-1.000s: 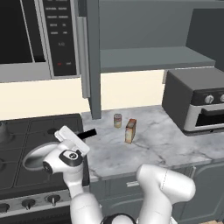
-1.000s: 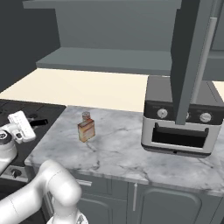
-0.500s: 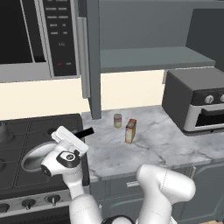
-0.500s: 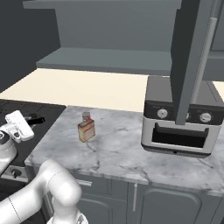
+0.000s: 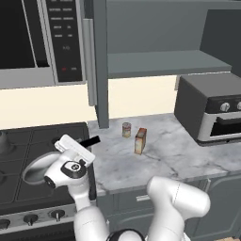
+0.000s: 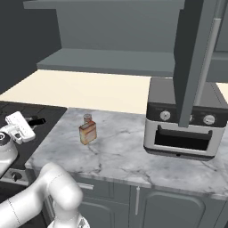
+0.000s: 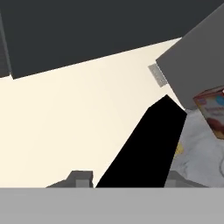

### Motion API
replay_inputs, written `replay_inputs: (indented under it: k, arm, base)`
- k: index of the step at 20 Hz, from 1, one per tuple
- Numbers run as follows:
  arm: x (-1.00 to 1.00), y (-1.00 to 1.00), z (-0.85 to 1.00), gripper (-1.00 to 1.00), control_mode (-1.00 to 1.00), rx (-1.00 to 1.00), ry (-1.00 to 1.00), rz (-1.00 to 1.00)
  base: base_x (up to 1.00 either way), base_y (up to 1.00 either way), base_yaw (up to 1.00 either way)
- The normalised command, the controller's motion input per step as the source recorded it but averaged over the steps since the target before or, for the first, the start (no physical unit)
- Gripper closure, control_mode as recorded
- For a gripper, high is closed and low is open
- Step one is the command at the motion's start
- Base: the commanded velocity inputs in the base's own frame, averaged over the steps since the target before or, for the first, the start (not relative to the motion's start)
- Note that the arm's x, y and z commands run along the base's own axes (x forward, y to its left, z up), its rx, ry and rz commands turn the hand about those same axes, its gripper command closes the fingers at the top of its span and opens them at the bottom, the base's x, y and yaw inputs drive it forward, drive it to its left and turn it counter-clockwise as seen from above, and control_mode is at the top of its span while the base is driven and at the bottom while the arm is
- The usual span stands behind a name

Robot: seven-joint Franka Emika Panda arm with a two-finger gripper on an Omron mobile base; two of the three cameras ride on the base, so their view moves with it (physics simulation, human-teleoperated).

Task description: Pick the pan from the cabinet and place it on the stove. Then turn on the stove burner for the pan.

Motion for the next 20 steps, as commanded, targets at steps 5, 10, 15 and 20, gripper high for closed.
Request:
replay_inputs:
  k: [5,10,15,20]
  arm:
    - [0.29,-0.11,-0.05,1.0,-1.0,0.02,0.0,0.0]
    - [0.29,0.0,-0.12,-1.0,-1.0,0.0,0.0,-0.01]
    - [0.13,0.0,-0.12,-1.0,-1.0,0.0,0.0,0.0]
    - [0.02,0.02,-0.12,-1.0,-1.0,0.0,0.0,0.0]
  base:
    - [0.0,0.0,0.0]
    - [0.0,0.0,0.0]
    - [0.0,0.0,0.0]
    - [0.0,0.0,0.0]
